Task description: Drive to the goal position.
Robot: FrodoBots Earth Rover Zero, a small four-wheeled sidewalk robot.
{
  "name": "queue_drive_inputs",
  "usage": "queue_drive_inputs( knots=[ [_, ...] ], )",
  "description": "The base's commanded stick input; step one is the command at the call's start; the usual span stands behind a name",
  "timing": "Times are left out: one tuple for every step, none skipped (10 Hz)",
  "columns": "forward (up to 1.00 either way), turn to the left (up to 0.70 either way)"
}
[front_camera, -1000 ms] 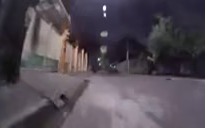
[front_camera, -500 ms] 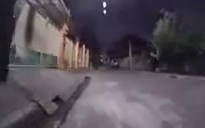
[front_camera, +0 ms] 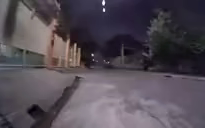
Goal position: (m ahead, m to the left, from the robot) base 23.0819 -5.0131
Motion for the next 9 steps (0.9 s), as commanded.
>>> queue_drive_inputs(
  knots=[
    [0.7,0.0],
    [0.7,0.0],
    [0.7,0.0],
    [0.7,0.0],
    [0.7,0.0],
    [0.7,0.0],
    [0.7,0.0],
    [0.7,0.0],
    [0.7,-0.23]
  ],
)
